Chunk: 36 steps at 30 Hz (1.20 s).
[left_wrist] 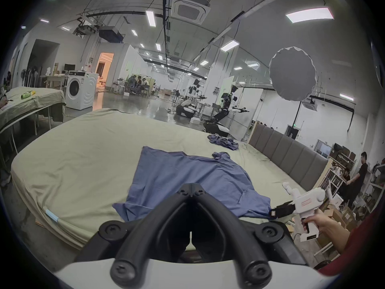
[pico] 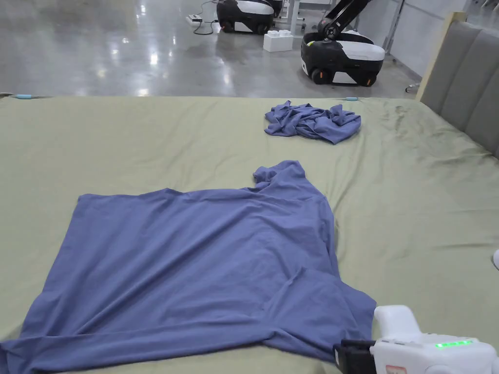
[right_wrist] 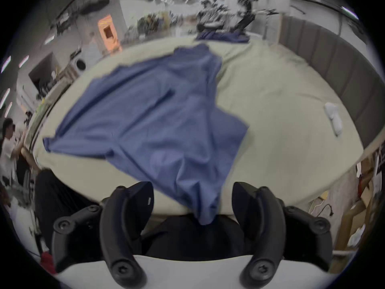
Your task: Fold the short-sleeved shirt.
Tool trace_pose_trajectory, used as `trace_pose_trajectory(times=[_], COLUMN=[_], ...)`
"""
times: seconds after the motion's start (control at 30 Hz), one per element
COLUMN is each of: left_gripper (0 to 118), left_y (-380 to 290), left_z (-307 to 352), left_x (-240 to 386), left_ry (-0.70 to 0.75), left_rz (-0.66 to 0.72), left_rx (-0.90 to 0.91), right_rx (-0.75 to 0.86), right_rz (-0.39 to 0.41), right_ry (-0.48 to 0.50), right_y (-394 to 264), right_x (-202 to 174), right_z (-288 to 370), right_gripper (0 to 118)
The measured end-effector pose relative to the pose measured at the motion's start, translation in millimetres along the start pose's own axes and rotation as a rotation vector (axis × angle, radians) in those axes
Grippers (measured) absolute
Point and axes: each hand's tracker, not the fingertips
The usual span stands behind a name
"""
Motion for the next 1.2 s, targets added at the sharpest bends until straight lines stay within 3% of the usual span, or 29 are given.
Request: trace_pose_trajectory(times=[0.03,0.07,0.17,0.2,0.23,0.27,0.3,0.37,0.43,0.53,0.7,0.77,0.8,0.87,0.9,1.2], left_gripper=[0,0,0,15,61,95,104,104,104,104,100,88,75,16,10,10], left_y=[-0.5,-0.5,-0.7,-0.8,0.0,0.8,-0.3,-3.9,-8.1,-28.4,-65.9,-70.0,-71.8,-71.2,-70.0,-51.9], left_z=[-0.4,-2.1,-10.2,-13.6,-19.9,-27.4,-33.9,-47.2,-72.0,-107.1,-146.6,-152.8,-156.4,-161.5,-162.1,-133.0], left_x=[0.1,-0.6,-4.0,-7.4,-15.5,-22.4,-30.7,-54.9,-84.0,-120.8,-138.4,-127.5,-124.4,-114.5,-112.3,-106.8], left_ry=[-0.002,0.002,0.014,0.022,0.021,0.014,0.032,0.137,0.252,0.243,0.256,0.204,0.204,0.239,0.231,0.168], left_rz=[-0.002,-0.006,-0.009,-0.009,0.009,0.031,0.039,0.011,0.020,0.027,0.054,0.053,0.038,-0.002,0.004,0.011], left_rx=[-0.006,-0.012,-0.039,-0.050,-0.070,-0.116,-0.150,-0.144,-0.292,-0.465,-0.600,-0.587,-0.585,-0.594,-0.590,-0.501], right_rx=[-0.011,-0.041,0.037,0.006,0.012,0.047,0.054,0.084,0.099,0.127,0.155,0.133,0.139,0.137,0.135,0.175], right_rz=[0.027,0.037,0.008,-0.044,-0.051,-0.048,-0.047,-0.088,-0.090,-0.081,-0.054,-0.057,-0.069,-0.067,-0.056,-0.043], right_ry=[0.012,0.012,0.009,0.050,0.058,0.049,0.047,0.086,0.106,0.105,0.110,0.124,0.133,0.136,0.130,0.109], right_y=[-4.1,-6.7,-11.4,-10.4,-6.9,-7.6,-8.0,-6.0,-4.6,0.8,8.7,10.5,9.8,8.2,7.9,6.1], right_x=[-1.6,-2.6,-1.2,2.7,6.3,8.0,9.9,14.1,17.0,12.9,6.5,7.9,7.7,4.6,4.2,4.3], right_z=[-7.9,-14.7,-12.1,-8.7,-3.3,0.5,4.9,12.5,21.4,35.6,48.1,46.1,45.9,45.3,45.0,62.9], right_gripper=[42,20,15,14,13,13,12,11,11,10,10,10,10,10,10,10])
